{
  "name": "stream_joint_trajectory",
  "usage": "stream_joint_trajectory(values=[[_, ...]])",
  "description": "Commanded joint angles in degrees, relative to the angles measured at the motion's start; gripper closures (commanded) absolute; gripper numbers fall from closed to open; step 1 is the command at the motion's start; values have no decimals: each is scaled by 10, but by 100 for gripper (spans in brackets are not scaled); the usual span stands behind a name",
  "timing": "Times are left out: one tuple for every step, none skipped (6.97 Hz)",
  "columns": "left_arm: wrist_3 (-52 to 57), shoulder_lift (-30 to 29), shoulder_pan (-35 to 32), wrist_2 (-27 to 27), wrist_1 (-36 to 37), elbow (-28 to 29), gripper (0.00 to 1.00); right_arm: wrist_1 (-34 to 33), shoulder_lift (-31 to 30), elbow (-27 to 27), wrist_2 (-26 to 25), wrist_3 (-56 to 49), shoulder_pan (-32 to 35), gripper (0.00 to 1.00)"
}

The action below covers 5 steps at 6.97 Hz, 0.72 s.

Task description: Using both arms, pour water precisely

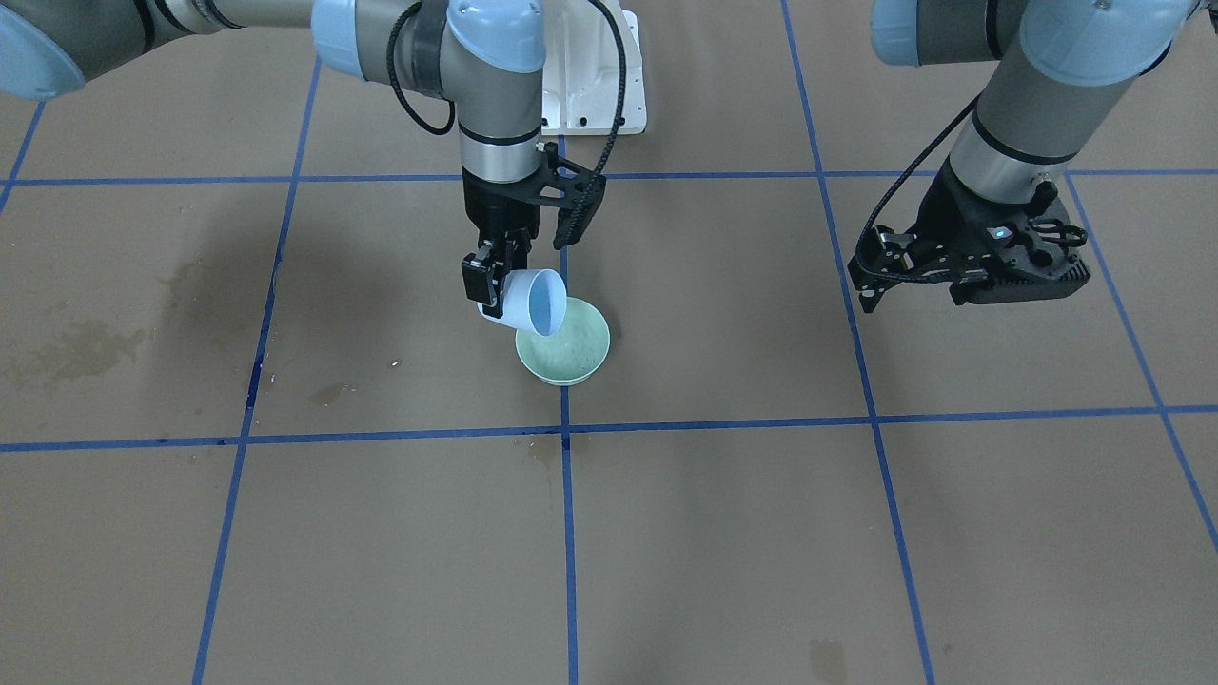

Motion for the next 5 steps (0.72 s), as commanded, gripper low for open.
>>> stream_joint_trajectory(values=[[-1, 0, 1, -1, 0, 0, 0, 58, -36, 55, 7, 134, 15, 100], [-2, 0, 1, -1, 0, 0, 0, 92, -69, 86, 0, 226, 20, 100], [-2, 0, 1, -1, 0, 0, 0, 95, -119, 137, -10, 256, 46, 100], [-5, -1, 1, -1, 0, 0, 0, 94, -156, 171, -65, 278, 57, 100], [-7, -1, 3, -1, 0, 0, 0, 94, -205, 212, -100, 315, 60, 100]])
